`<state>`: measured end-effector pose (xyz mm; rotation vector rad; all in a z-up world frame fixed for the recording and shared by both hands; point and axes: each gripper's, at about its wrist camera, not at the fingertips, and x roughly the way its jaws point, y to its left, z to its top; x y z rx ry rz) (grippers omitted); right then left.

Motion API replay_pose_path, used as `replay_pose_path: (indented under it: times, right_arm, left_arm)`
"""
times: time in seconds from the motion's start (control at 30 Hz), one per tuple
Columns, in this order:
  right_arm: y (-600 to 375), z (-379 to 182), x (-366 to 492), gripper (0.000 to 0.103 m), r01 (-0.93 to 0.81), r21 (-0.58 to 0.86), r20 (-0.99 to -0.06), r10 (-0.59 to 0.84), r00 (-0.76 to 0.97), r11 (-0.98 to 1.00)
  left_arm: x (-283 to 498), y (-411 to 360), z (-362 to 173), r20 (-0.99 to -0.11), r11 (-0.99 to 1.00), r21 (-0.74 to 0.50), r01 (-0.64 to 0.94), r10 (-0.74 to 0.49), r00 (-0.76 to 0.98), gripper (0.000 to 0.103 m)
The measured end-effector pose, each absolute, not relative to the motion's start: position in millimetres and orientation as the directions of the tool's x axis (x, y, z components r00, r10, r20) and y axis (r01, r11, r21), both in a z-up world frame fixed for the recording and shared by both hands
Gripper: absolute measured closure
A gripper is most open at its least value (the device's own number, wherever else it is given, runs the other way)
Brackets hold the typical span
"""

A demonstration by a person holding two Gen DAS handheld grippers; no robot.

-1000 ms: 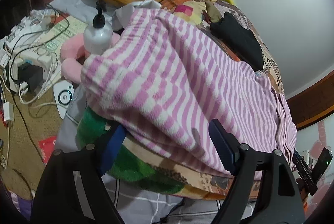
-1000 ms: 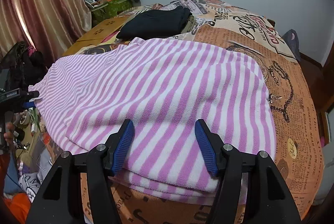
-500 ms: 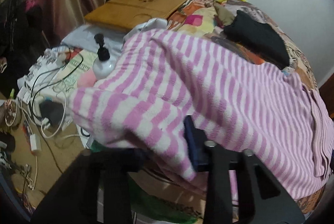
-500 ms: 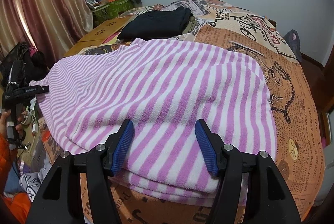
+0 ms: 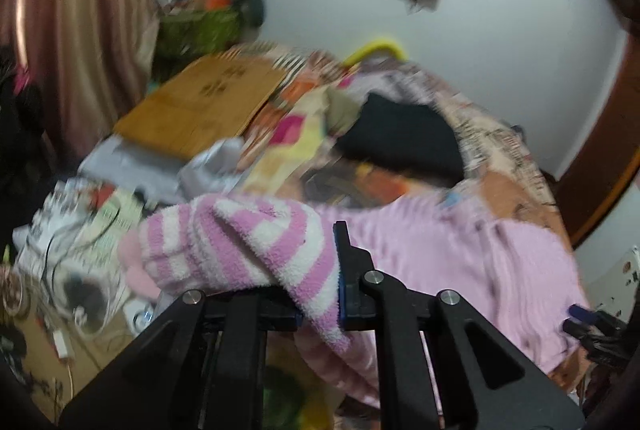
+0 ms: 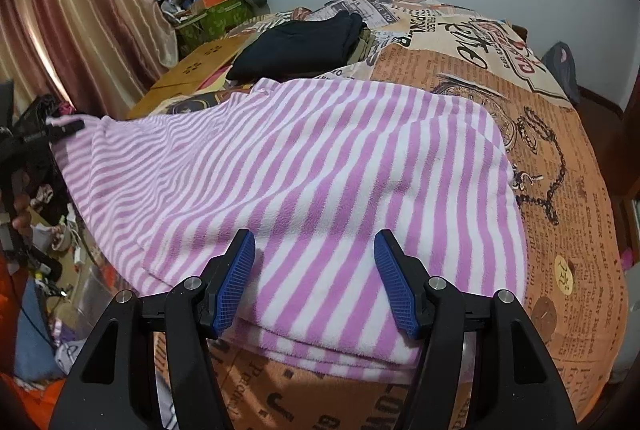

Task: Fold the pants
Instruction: 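Grasp the striped pants cuff with the left gripper and lift it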

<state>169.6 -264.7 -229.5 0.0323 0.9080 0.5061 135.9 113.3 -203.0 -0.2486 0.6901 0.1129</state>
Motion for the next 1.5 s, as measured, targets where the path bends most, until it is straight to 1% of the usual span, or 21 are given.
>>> replay_pose_path:
  times: [0.2, 0.33, 0.43, 0.5, 0.57, 0.67, 0.87, 1.13, 1.23, 1.5]
  right_arm:
    - [-285.2, -216.8, 165.2, 0.045, -0.379, 0.245, -0.714, 0.430, 0.553, 0.893]
    - [-305.5, -212.1, 164.3, 0.045, -0.339, 0.242, -0.702, 0.405, 0.586, 0.909]
    - [-316.4, -218.4, 165.4, 0.045, -0.307, 0.241, -0.711, 0.383, 0.589, 0.921]
    - [-317.0, -228.1, 167.0, 0.045, -0.298, 0.220, -0.734, 0.359, 0.576, 0.929]
    - [-313.3, -239.3, 168.2, 0.044, -0.310, 0.210, -0.754, 0.355, 0.553, 0.927]
    - [-307.4, -245.0, 165.0, 0.040, -0.328, 0.177, -0.743, 0.345, 0.573, 0.928]
    - [-317.6, -247.1, 168.9, 0.038, -0.329, 0.251, -0.725, 0.402, 0.559, 0.910]
    - [-317.2, -250.7, 169.6, 0.036, -0.329, 0.272, -0.709, 0.420, 0.566, 0.904]
    - [-318.7, -252.1, 170.7, 0.035, -0.330, 0.289, -0.702, 0.434, 0.565, 0.898]
    - [-322.5, -251.3, 171.9, 0.035, -0.323, 0.316, -0.688, 0.450, 0.568, 0.892]
  left_arm:
    - [145.3, 65.2, -159.0, -0.567, 0.988, -0.147, -0.045, -0.046, 0.823, 0.092]
    - [155.2, 36.1, -140.2, -0.537, 0.992, -0.125, 0.027, -0.090, 0.839, 0.092]
    - [163.3, 12.1, -129.0, -0.522, 0.989, -0.119, 0.087, -0.137, 0.842, 0.092]
    - [168.6, -5.9, -123.7, -0.518, 0.985, -0.115, 0.126, -0.168, 0.839, 0.092]
    - [173.5, -23.0, -120.4, -0.518, 0.981, -0.106, 0.161, -0.193, 0.833, 0.092]
    - [179.2, -49.1, -118.8, -0.521, 0.976, -0.079, 0.203, -0.213, 0.826, 0.092]
    - [187.7, -104.6, -122.6, -0.537, 0.954, -0.045, 0.295, -0.272, 0.798, 0.092]
    - [188.7, -168.6, -129.8, -0.559, 0.908, -0.042, 0.417, -0.367, 0.744, 0.092]
    - [188.2, -189.3, -133.9, -0.568, 0.893, -0.023, 0.450, -0.382, 0.729, 0.092]
    - [193.2, -230.9, -148.8, -0.614, 0.857, -0.023, 0.515, -0.419, 0.669, 0.092]
